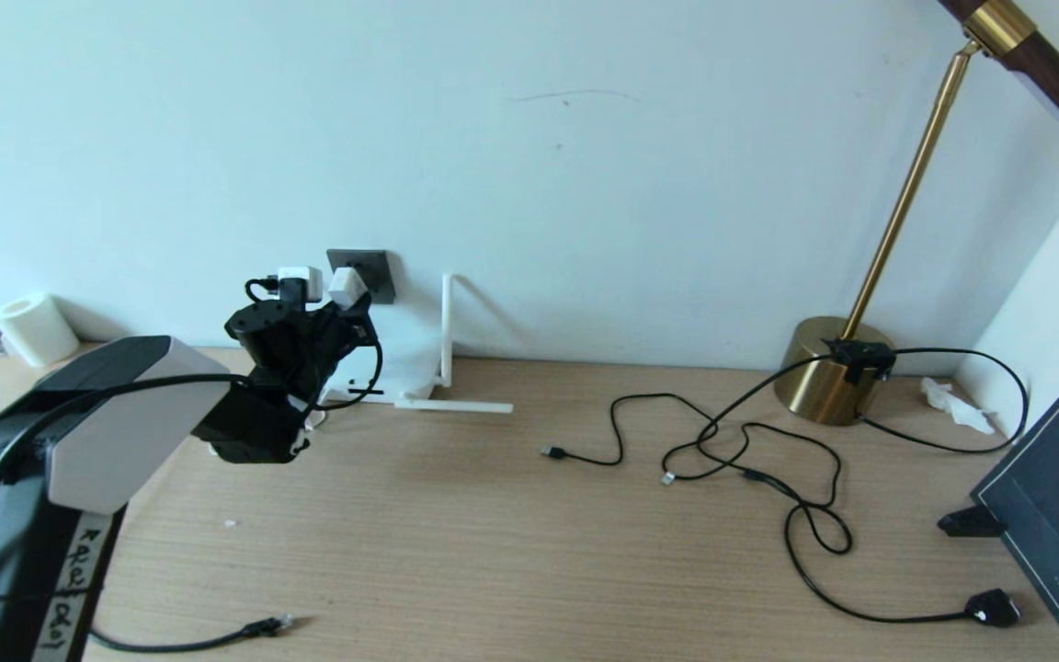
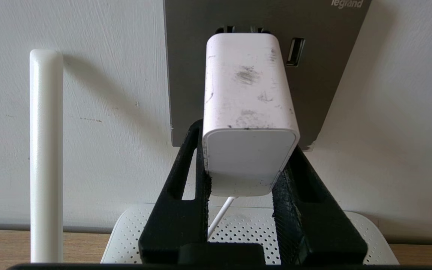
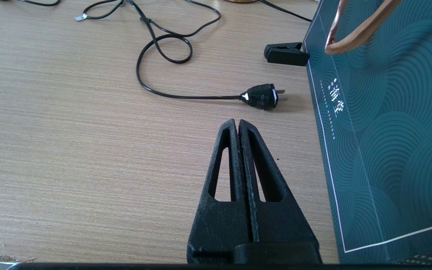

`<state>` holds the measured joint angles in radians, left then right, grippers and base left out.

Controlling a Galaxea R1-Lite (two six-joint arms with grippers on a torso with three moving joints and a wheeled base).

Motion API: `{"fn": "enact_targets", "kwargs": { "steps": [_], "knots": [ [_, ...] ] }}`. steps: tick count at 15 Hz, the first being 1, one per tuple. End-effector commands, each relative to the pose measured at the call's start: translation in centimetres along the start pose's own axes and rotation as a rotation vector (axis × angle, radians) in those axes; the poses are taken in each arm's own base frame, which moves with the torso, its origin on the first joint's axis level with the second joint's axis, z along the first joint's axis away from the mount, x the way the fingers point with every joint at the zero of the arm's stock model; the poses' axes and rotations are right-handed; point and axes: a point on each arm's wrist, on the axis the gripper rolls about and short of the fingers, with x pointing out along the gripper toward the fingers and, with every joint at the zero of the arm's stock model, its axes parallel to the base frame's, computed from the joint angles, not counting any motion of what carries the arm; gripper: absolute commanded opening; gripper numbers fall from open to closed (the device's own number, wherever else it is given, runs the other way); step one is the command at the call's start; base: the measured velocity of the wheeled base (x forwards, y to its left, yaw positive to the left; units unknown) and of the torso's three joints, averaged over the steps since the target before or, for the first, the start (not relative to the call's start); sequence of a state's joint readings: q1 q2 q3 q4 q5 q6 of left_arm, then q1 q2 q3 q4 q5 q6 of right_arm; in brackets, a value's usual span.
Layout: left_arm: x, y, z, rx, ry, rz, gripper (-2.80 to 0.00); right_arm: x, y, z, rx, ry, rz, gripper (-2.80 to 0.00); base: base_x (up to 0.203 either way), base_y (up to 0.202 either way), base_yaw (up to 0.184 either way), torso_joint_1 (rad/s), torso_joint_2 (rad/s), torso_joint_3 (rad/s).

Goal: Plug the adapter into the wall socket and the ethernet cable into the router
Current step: Plug plug into socket

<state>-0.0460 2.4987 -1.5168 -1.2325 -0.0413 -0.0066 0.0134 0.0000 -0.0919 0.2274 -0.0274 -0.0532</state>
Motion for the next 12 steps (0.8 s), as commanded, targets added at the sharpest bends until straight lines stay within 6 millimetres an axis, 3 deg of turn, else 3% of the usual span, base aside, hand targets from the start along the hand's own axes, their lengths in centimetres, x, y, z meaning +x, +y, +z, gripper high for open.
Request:
{"fn": "enact_targets", "kwargs": {
  "steps": [1, 12],
  "knots": [
    [0.08, -0.08, 0.37, 0.001, -0.012, -0.003, -2.8, 0.0, 0.0, -0.01, -0.001, 0.001, 0.0, -2.8, 0.0, 0.0, 0.0, 0.0, 0.0, 0.0],
    [0.18, -0.28, 0.63, 0.012, -0.012, -0.027, -2.8, 0.0, 0.0, -0.01, -0.001, 0.001, 0.0, -2.8, 0.0, 0.0, 0.0, 0.0, 0.0, 0.0]
  ]
}}
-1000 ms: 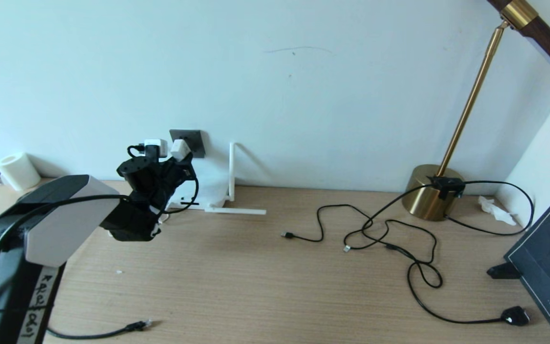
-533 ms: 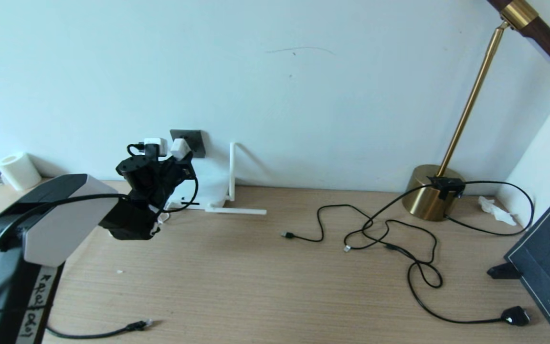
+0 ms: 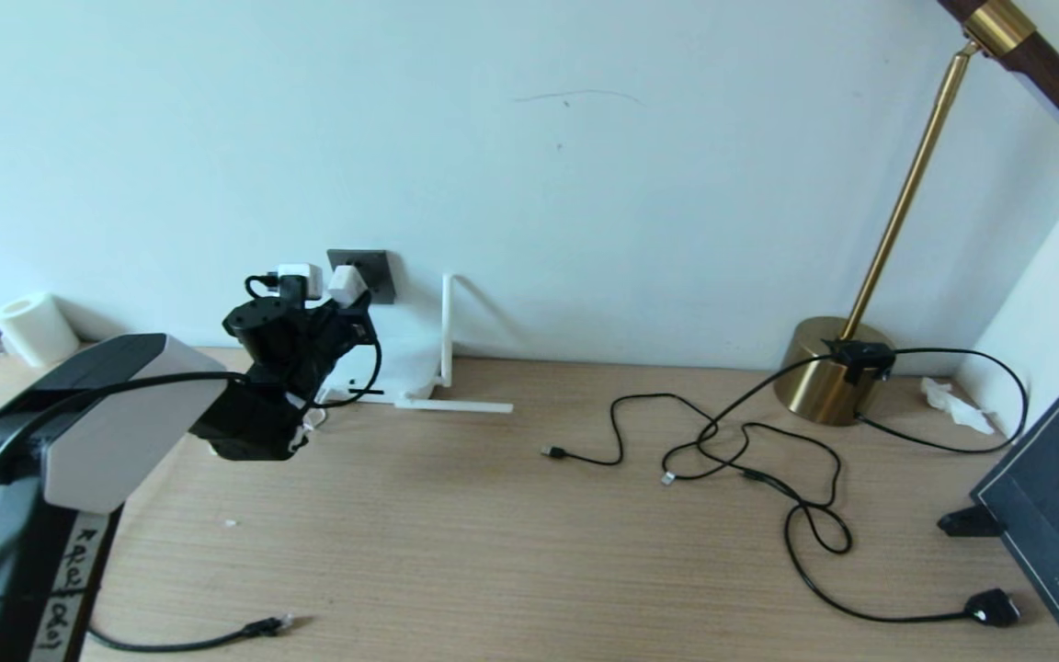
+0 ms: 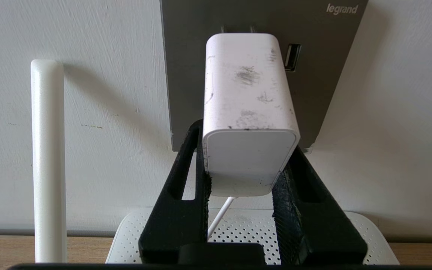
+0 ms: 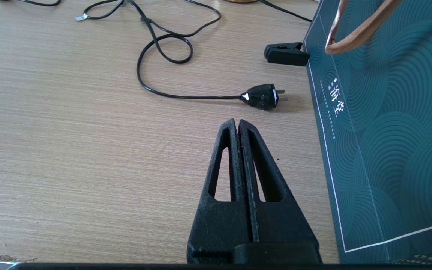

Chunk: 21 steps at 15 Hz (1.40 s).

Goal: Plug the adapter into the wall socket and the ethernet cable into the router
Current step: Plug plug into socket

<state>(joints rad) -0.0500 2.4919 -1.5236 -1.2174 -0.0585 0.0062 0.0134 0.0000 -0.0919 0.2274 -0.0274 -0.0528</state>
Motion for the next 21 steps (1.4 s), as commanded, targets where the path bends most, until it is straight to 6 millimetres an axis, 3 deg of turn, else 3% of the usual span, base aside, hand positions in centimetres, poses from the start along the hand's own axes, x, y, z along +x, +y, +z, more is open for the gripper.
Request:
{"fn": "enact_targets", "kwargs": {
  "steps": [1, 8, 21],
  "knots": [
    [0.1, -0.1, 0.3, 0.002, -0.013, -0.014, -2.8, 0.0, 0.0, 0.0, -0.001, 0.001, 0.0, -2.8, 0.0, 0.0, 0.0, 0.0, 0.0, 0.0],
    [0.9, -0.1, 0.8, 0.019, -0.009, -0.033, -2.8, 0.0, 0.0, 0.0, -0.001, 0.001, 0.0, -2.8, 0.0, 0.0, 0.0, 0.0, 0.0, 0.0],
    [0.0, 0.2, 0.0, 0.03, 0.04, -0.026, -2.8, 0.0, 0.0, 0.0, -0.001, 0.001, 0.0, -2.8, 0.0, 0.0, 0.0, 0.0, 0.0, 0.0]
  ]
}}
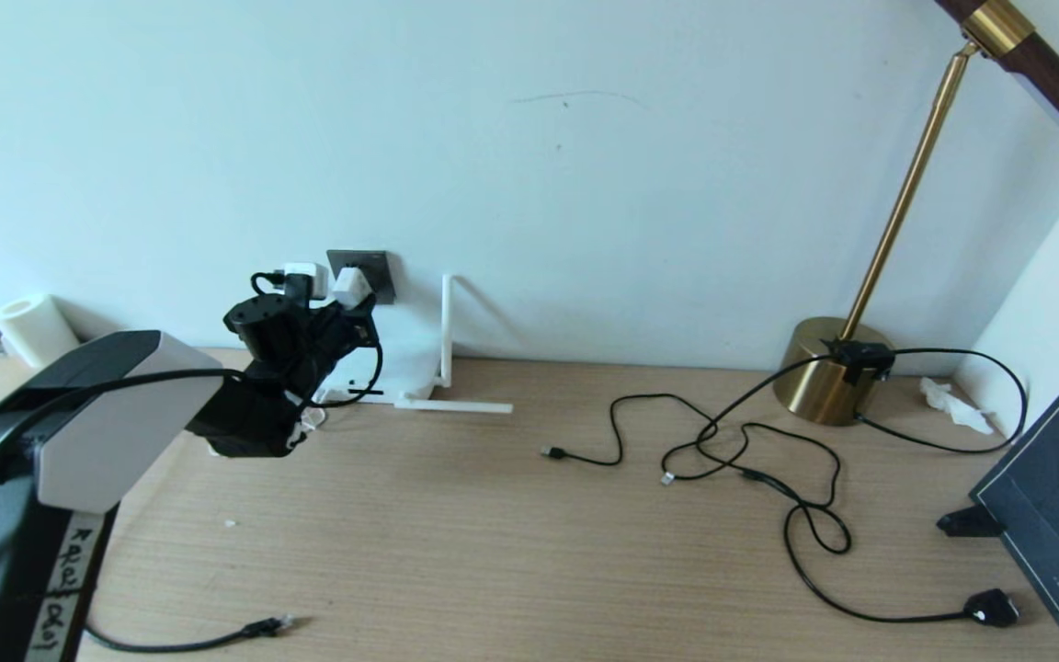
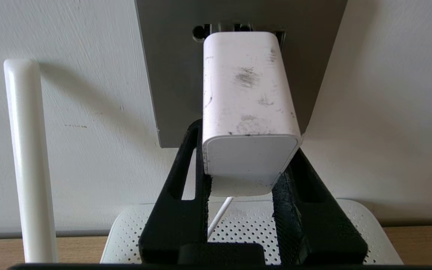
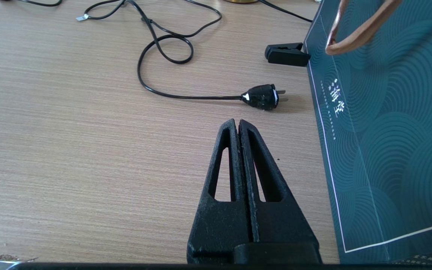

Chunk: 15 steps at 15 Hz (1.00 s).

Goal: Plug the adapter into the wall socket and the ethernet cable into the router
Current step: Plug plug into socket

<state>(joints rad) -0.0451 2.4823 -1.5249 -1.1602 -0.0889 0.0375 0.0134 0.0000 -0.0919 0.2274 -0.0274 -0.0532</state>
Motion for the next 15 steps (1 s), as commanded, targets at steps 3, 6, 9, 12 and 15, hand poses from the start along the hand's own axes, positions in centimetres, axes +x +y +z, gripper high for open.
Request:
{"fn": "enact_targets", "kwargs": {
  "steps": [3, 6, 9, 12, 15],
  "knots": [
    [-0.04, 0.18, 0.01, 0.016, -0.003, 0.004, -2.8, 0.0, 0.0, -0.01, -0.001, 0.001, 0.0, -2.8, 0.0, 0.0, 0.0, 0.0, 0.0, 0.0],
    [-0.04, 0.41, -0.05, 0.018, -0.001, 0.009, -2.8, 0.0, 0.0, -0.01, -0.001, 0.001, 0.0, -2.8, 0.0, 0.0, 0.0, 0.0, 0.0, 0.0],
    [-0.03, 0.57, -0.04, 0.02, 0.0, 0.014, -2.8, 0.0, 0.0, -0.01, -0.001, 0.001, 0.0, -2.8, 0.0, 0.0, 0.0, 0.0, 0.0, 0.0],
    [-0.01, 0.74, -0.03, 0.027, -0.003, 0.022, -2.8, 0.01, 0.0, -0.03, -0.001, 0.002, 0.0, -2.8, 0.0, 0.0, 0.0, 0.0, 0.0, 0.0],
    [-0.01, 0.74, -0.05, 0.029, -0.001, 0.022, -2.8, 0.0, 0.0, -0.01, -0.001, 0.001, 0.0, -2.8, 0.0, 0.0, 0.0, 0.0, 0.0, 0.0]
  ]
}}
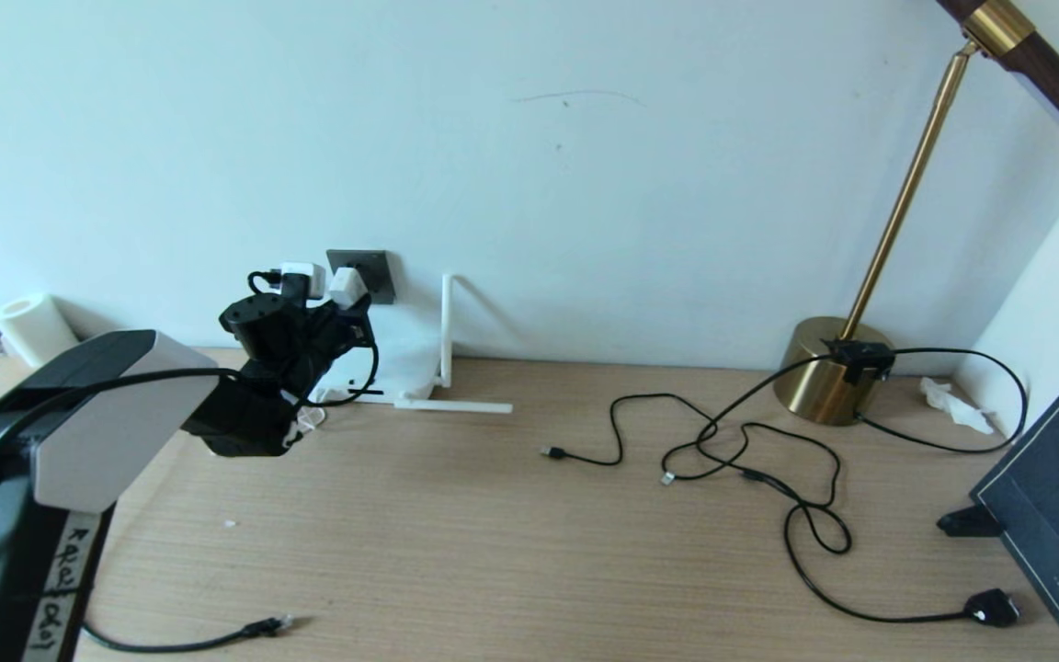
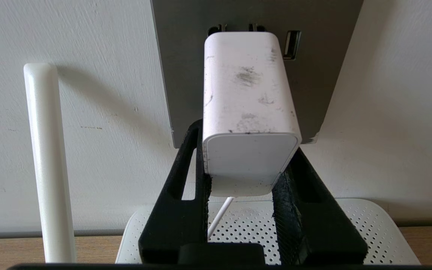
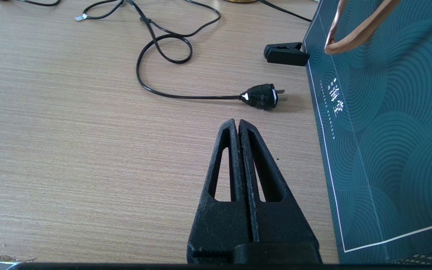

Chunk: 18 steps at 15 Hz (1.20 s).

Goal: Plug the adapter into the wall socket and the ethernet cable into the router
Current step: Plug plug into socket

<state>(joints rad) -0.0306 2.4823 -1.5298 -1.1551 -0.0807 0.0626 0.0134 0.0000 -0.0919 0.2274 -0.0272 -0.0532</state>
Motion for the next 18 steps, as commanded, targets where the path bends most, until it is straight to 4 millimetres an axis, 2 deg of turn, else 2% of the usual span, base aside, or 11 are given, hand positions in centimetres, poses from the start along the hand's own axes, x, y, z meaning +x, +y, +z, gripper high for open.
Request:
{"fn": "enact_targets", "kwargs": {
  "steps": [1, 18],
  "knots": [
    [-0.01, 0.09, -0.09, 0.001, -0.003, 0.001, -2.8, 0.0, 0.0, -0.01, -0.001, 0.001, 0.0, -2.8, 0.0, 0.0, 0.0, 0.0, 0.0, 0.0],
    [0.03, 0.24, 0.23, 0.01, -0.01, 0.003, -2.8, 0.0, 0.0, -0.01, -0.001, 0.001, 0.0, -2.8, 0.0, 0.0, 0.0, 0.0, 0.0, 0.0]
  ]
}}
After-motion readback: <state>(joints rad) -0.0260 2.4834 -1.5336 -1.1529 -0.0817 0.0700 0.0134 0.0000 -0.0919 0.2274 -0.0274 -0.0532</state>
